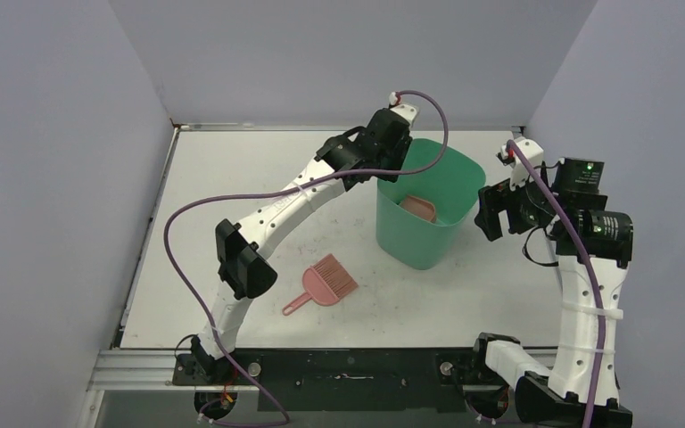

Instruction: Sweep away the paper scraps from the table

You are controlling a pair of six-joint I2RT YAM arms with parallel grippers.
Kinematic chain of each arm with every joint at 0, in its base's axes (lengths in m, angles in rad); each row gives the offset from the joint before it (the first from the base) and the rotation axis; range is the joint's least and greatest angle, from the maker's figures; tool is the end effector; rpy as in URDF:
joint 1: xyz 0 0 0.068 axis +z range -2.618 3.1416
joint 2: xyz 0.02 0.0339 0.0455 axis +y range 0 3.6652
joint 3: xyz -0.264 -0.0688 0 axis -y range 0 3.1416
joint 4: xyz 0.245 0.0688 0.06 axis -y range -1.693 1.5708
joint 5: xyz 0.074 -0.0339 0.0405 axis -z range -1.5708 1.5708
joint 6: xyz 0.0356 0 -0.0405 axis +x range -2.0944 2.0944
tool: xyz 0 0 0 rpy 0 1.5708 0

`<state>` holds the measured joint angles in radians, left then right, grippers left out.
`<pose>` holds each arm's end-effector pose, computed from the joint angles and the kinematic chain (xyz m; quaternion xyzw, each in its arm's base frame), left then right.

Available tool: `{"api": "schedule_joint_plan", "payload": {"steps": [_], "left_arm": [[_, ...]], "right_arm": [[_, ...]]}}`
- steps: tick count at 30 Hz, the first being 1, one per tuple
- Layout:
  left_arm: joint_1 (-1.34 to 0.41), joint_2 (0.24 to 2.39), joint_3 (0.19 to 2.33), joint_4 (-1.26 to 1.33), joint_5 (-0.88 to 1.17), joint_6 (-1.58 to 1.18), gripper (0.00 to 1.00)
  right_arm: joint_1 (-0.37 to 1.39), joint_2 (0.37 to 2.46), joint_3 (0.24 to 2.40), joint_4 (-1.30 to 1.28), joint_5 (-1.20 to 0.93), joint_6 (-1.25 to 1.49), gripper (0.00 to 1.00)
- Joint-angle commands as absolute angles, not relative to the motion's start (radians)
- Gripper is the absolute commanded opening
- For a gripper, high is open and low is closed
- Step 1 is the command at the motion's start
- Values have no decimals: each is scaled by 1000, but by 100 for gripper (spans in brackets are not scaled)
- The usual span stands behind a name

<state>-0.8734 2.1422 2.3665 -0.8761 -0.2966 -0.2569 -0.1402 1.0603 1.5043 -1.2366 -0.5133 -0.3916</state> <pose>0.3125 -0.3568 0.3830 0.2065 0.8645 -0.1231 0.4413 0.1611 -0.0051 0.4285 -0.2077 0.8758 0.1302 0.4157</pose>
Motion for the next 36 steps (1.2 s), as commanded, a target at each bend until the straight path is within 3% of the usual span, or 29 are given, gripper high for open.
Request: {"api": "schedule_joint_plan", "payload": {"steps": [1, 7, 13, 18, 23, 27, 31, 36], "left_arm": [[-862, 2139, 2386, -870, -218, -269, 27], [-866, 2156, 2413, -888, -172, -225, 1], [-940, 2048, 2382, -837, -289, -62, 0], [-1054, 1878, 2191, -684, -450, 142, 0], [-1187, 1693, 1871, -429, -587, 329, 0], [-1282, 1570, 1607, -208, -685, 464, 0], [-1381, 1482, 1390, 2, -819, 536, 0], [-1527, 1416, 1220, 234, -993, 568, 0]], "right_arm": [[-136, 1022, 1544, -1240, -552, -479, 83], [-135, 1008, 1588, -1239, -615, -583, 81], [-135, 1002, 1594, -1178, -692, -669, 72], [-135, 951, 1485, -1088, -762, -690, 64], [-135, 754, 1245, -896, -824, -712, 50], [-135, 561, 1071, -797, -898, -715, 47], [-140, 429, 973, -800, -954, -682, 39], [-183, 233, 915, -923, -1065, -774, 38]]}}
